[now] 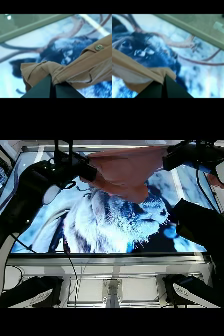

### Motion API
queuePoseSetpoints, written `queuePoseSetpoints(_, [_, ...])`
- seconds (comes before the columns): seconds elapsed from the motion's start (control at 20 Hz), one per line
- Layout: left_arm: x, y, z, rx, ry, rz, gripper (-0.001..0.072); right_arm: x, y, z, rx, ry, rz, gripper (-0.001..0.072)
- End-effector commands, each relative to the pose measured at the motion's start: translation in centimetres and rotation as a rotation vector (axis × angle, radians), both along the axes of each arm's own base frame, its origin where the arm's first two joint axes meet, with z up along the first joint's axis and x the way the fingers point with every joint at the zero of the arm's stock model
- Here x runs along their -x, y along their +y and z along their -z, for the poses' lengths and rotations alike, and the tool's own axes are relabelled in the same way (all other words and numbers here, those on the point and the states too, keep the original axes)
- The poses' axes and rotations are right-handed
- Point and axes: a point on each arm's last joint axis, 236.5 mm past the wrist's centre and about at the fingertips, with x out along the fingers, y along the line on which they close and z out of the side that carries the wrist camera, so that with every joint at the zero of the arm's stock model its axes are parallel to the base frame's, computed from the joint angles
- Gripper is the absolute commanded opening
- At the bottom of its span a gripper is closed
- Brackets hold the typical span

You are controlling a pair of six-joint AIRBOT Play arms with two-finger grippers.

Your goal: Fold the clothes and pants, and hang the long-sleeved shirts on hangers.

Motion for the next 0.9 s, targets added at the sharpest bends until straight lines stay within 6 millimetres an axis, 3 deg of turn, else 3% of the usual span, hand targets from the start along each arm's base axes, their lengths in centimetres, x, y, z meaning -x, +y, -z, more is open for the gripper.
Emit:
queuePoseSetpoints(0.0, [1.4, 3.3, 5.6, -0.192, 0.207, -0.038, 0.0030, 3.8, 0.2, 4.6, 0.059, 0.238, -0.059, 0.0008])
queuePoseSetpoints(0.1, [4.3, 4.1, 9.0, -0.274, 0.382, -0.006, 0.0030, 8.5, 1.2, 8.7, 0.057, 0.495, -0.130, 0.0008])
queuePoseSetpoints(0.2, [8.0, 4.2, 11.9, -0.324, 0.571, 0.054, 0.0030, 11.9, 2.7, 11.2, 0.025, 0.655, -0.203, 0.0009])
queuePoseSetpoints(0.3, [11.1, 2.8, 13.2, -0.301, 0.698, 0.142, 0.0030, 13.6, 4.0, 13.2, -0.038, 0.737, -0.230, 0.0009])
queuePoseSetpoints(0.4, [13.3, 1.5, 13.7, -0.274, 0.761, 0.202, 0.0029, 16.0, 3.9, 16.5, -0.035, 0.831, -0.208, 0.0009])
queuePoseSetpoints(0.6, [18.0, 1.7, 16.1, -0.331, 0.830, 0.244, 0.0029, 21.7, 2.7, 22.0, -0.036, 0.909, -0.183, 0.0009])
queuePoseSetpoints(0.7, [21.5, 3.2, 18.6, -0.379, 0.925, 0.240, 0.0030, 24.4, 2.1, 23.4, -0.046, 0.927, -0.185, 0.0008])
queuePoseSetpoints(0.85, [25.5, 5.9, 22.1, -0.442, 1.069, 0.205, 0.0029, 25.9, 2.7, 23.3, -0.093, 0.902, -0.209, 0.0008])
